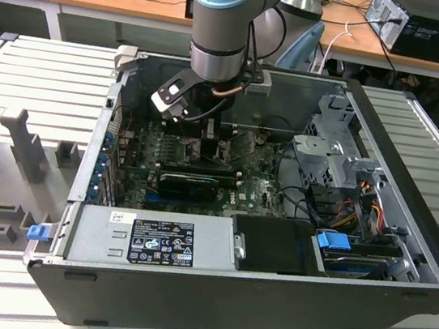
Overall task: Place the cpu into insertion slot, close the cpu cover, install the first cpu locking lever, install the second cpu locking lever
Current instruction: 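Place the cpu into insertion slot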
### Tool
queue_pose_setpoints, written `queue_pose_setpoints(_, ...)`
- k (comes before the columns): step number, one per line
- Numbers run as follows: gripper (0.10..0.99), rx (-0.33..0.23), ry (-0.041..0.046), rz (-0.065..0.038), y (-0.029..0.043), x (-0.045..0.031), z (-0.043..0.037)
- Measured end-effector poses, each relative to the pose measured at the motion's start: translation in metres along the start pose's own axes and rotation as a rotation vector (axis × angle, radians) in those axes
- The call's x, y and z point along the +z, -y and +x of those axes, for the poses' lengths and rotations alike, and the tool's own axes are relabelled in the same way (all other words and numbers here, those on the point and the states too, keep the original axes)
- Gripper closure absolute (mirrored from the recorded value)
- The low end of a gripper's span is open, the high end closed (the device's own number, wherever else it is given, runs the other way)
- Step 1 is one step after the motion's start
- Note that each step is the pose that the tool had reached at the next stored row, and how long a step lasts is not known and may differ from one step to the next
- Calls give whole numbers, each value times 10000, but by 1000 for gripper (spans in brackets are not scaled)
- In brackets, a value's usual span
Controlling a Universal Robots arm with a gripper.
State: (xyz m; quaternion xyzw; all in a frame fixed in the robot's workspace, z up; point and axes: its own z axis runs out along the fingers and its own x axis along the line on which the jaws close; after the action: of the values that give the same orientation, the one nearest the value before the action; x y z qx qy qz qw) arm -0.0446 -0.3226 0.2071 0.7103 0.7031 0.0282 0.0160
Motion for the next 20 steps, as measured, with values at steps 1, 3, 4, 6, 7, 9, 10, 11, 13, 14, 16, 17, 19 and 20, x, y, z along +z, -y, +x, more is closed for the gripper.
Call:
queue_pose_setpoints(1, 553, 0, 0, 2, -6, 6, 1)
queue_pose_setpoints(3, 553, 3, 1, 3, -7, 16, 4)
queue_pose_setpoints(4, 553, 3, 1, 4, -7, 20, 6)
queue_pose_setpoints(6, 553, 4, 0, 4, -6, 33, 13)
queue_pose_setpoints(7, 553, 5, 1, 5, -5, 39, 16)
queue_pose_setpoints(9, 553, 5, 0, 5, -5, 52, 22)
queue_pose_setpoints(10, 553, 4, 3, 7, -4, 60, 25)
queue_pose_setpoints(11, 553, 5, 4, 9, -4, 62, 25)
queue_pose_setpoints(13, 553, 8, 1, 7, -4, 64, 25)
queue_pose_setpoints(14, 553, 8, 1, 7, -4, 64, 25)
queue_pose_setpoints(16, 541, 9, -1, 5, -4, 65, 26)
queue_pose_setpoints(17, 541, 9, -1, 5, -4, 65, 26)
queue_pose_setpoints(19, 478, 10, 0, 6, -4, 65, 26)
queue_pose_setpoints(20, 478, 10, -1, 6, -3, 66, 27)
